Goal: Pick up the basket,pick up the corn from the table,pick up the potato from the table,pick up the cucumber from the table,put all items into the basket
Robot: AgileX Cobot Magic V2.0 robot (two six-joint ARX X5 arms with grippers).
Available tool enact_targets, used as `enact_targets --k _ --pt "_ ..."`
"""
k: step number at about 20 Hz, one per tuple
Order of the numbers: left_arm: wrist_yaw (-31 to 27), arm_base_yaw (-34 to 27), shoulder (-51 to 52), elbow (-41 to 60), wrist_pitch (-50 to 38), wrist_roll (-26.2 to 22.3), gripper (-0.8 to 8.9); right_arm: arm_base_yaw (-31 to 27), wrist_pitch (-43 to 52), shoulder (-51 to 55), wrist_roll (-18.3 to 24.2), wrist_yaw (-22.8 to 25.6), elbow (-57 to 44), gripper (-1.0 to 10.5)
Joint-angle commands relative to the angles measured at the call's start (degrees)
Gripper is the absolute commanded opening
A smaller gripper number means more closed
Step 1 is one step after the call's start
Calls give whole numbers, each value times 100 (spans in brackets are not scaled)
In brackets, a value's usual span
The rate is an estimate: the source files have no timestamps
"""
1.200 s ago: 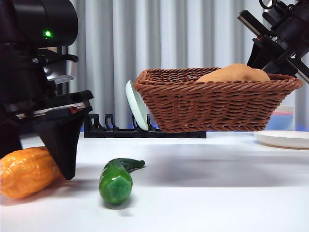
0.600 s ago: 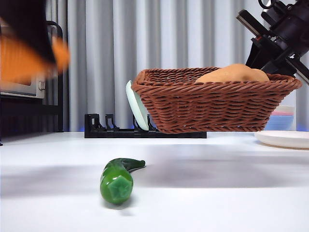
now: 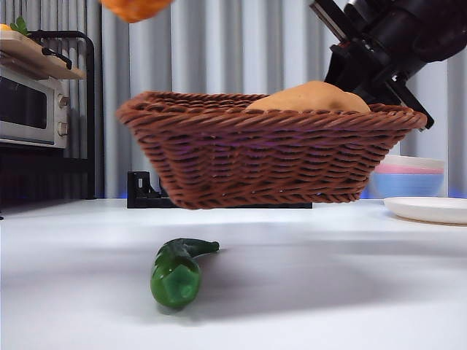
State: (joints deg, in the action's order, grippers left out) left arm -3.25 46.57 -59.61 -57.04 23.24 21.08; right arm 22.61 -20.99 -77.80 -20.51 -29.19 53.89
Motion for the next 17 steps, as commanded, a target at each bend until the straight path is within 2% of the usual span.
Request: enact_targets --k 1,5,9,10,11,12,13,15,17 --pt "-306 13 -732 -586 415 -741 -8 122 98 46 -52 -46 7 -16" --pt "-472 24 -1958 -1392 1193 -1233 -8 153 96 46 -61 -46 7 -16" --pt "-439 35 -2524 -1438 1217 -1233 9 153 96 46 -59 -46 7 -16" --pt "-417 35 -2544 -1438 1220 -1204 68 153 96 46 -59 -46 7 -16" --pt "-400 39 -2544 -1438 1211 -1187 202 153 96 46 -59 -46 7 -16" --pt "-402 63 -2544 -1438 1200 -1187 411 153 96 46 -59 -46 7 -16" --pt "-385 70 -2544 -1438 1200 -1185 539 153 96 46 -59 -46 7 -16" --pt "-367 70 -2544 -1438 1198 -1154 562 153 98 46 -59 -46 7 -16" --pt "-70 76 -2538 -1493 1231 -1040 562 151 98 46 -59 -46 7 -16"
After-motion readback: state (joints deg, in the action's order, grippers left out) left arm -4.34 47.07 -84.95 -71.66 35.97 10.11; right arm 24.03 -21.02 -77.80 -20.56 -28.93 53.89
